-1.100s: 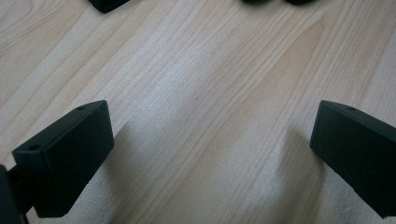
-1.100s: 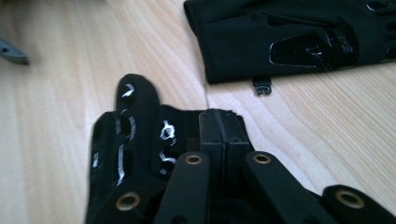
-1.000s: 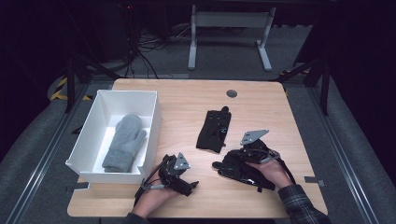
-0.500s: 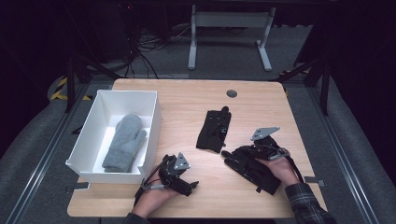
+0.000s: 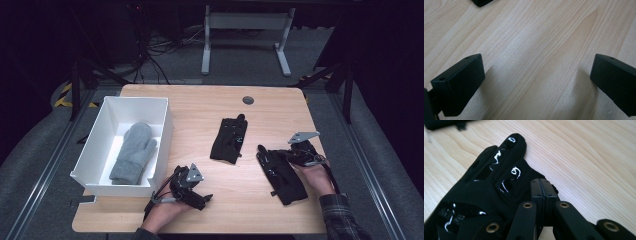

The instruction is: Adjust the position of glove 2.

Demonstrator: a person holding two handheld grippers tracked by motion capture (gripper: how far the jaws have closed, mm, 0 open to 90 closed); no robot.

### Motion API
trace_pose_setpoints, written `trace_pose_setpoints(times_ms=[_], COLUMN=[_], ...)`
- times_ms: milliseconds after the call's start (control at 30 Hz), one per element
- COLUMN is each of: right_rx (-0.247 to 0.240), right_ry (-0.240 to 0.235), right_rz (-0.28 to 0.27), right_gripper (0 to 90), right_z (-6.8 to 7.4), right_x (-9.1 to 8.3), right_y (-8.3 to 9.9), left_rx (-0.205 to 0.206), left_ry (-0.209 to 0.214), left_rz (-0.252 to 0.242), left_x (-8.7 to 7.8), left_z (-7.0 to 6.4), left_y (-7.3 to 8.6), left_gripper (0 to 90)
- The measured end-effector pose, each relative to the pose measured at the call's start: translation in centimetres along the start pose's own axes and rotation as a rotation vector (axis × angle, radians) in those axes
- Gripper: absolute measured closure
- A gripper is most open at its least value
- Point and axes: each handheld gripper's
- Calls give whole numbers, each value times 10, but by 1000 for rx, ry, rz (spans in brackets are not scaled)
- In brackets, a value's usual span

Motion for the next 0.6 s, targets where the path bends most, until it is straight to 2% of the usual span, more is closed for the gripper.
trace_pose_setpoints(times_ms=[100, 267, 367, 400, 467, 600], right_rx=[28, 26, -20, -45, -57, -60], right_ry=[16, -1, -46, -65, -72, -103], right_rz=[4, -13, -35, -34, -30, 0], right_gripper=[900, 900, 900, 900, 900, 900], right_z=[-9, -10, 4, 13, 16, 24], right_x=[-5, -15, -26, -32, -35, -42], right_y=[5, 11, 14, 17, 19, 37], left_rx=[0, 0, 0, -1, -3, -3], left_ry=[0, 0, 0, -2, -2, -2], left_rz=[0, 0, 0, 0, 0, 0], left_x=[0, 0, 0, 0, 0, 0], left_z=[0, 0, 0, 0, 0, 0], left_y=[0, 0, 0, 0, 0, 0], left_gripper=[1, 1, 1, 1, 2, 2])
Point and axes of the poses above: each handheld gripper's, and its own axes: x roughly forward along the jaws, y roughly out of its underside, z roughly to its left, and after that the axes turned 7 degrees about x, right-handed
